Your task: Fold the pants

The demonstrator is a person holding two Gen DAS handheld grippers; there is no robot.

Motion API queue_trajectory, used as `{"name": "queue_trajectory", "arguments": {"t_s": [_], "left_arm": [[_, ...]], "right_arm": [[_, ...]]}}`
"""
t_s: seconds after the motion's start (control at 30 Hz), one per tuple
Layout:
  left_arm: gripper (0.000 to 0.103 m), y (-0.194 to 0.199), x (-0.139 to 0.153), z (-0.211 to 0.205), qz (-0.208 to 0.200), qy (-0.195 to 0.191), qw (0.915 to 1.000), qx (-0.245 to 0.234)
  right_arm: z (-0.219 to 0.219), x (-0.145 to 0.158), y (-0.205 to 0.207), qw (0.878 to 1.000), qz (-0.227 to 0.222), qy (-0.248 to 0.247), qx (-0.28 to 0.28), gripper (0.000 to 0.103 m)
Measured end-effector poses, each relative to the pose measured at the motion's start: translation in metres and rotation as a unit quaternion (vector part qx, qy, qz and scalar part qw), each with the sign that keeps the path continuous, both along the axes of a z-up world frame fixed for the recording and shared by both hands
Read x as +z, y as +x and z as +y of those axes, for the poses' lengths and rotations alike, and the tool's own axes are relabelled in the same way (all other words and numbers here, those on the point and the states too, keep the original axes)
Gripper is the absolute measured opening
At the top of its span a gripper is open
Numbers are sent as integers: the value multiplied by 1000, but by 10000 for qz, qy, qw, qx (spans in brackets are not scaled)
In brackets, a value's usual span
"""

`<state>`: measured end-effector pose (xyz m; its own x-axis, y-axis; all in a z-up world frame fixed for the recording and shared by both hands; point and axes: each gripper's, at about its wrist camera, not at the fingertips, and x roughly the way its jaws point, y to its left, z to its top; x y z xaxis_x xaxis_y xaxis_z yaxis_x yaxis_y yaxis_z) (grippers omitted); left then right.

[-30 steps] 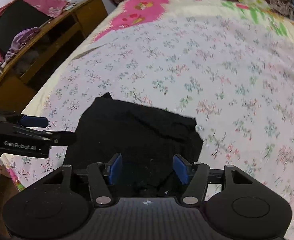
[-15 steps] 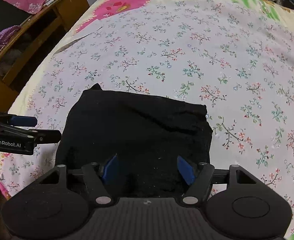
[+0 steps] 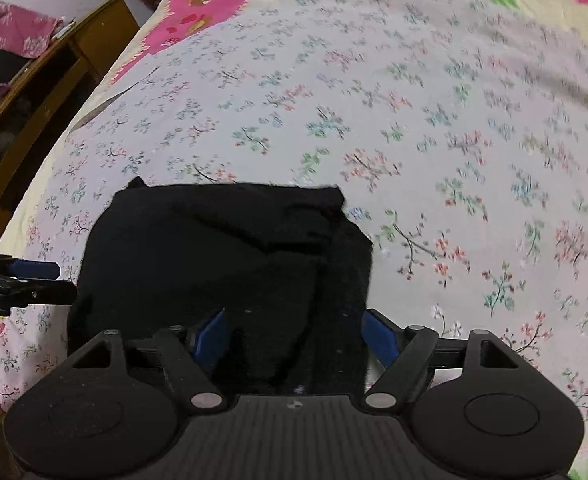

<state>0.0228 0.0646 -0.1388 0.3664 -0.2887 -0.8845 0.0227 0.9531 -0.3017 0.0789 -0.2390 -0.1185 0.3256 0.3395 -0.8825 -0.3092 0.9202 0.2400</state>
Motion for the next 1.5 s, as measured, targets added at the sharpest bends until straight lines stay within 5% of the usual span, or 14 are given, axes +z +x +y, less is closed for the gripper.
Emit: {"name": "queue_trajectory", "arguments": {"t_s": [0.1,0.47,0.53,0.7,0.87,1.0,1.13,1.3,1.5], "left_arm": [[95,3,-12,-1,67,-393,9992,-34],[98,28,-59,-25,383,-759,9963,-140],[98,31,-56,-34,335,-634,9972,-189],[89,24,-46,-36,236,-551,9981,-152],[89,25,-50,-42,220,-336,9987,-318],[100,41,-68,-41,501,-601,9967,-219],[93,41,-55,-51,434,-576,9973,-145],[67,39,-22,-42,231,-959,9951,16],[62,53,24,-41,-324,-1124,9931,-120]], "right_arm": [[-11,-16,9,9992,204,334,0,63],[-25,-65,32,9864,858,1399,86,70],[-18,-64,33,9862,885,1392,106,68],[-16,-47,25,9885,801,1281,89,36],[-6,-35,16,9923,537,1072,313,33],[-14,-64,32,9869,939,1308,-48,40],[-13,-59,36,9855,1044,1327,-171,30],[-21,-28,35,9760,1141,1811,-391,19],[-9,15,46,9762,699,2047,-168,18]]}}
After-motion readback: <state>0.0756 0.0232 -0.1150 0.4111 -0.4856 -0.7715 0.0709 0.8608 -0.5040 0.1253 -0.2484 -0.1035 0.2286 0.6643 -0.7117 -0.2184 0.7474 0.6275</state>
